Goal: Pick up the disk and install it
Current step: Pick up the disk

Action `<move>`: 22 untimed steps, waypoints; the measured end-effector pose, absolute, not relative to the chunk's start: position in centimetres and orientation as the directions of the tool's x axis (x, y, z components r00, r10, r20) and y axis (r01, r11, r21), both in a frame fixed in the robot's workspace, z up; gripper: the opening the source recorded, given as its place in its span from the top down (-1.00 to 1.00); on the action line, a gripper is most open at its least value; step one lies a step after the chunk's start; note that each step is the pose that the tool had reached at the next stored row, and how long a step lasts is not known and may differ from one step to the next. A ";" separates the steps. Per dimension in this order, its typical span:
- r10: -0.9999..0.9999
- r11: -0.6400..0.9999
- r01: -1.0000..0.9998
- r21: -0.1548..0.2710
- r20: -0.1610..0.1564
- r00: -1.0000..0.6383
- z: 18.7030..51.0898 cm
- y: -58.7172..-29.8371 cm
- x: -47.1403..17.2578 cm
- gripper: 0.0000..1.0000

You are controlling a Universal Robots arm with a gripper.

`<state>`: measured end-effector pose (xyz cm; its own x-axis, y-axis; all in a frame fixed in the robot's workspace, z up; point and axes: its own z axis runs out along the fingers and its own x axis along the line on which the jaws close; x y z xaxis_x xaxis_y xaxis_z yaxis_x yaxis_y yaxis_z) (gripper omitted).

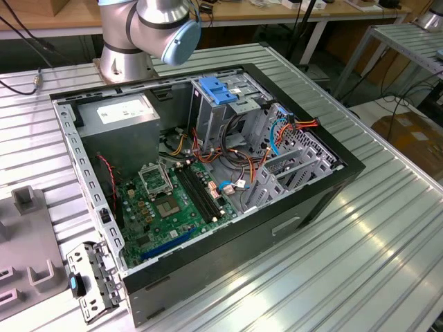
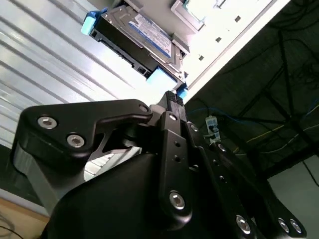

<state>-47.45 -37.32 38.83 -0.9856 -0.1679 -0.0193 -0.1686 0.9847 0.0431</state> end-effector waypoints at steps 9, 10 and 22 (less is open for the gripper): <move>-0.374 0.927 -0.375 0.016 -0.013 -0.927 38.8 -37.3 -47.5 0.79; -0.395 0.919 -0.395 0.016 -0.013 -0.919 38.8 -37.3 -47.5 0.79; -0.653 0.757 -0.653 0.015 -0.013 -0.758 38.7 -37.3 -47.5 0.79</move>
<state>-47.46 -37.32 38.75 -0.7575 -0.6527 -0.0127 -0.6528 0.7574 0.0155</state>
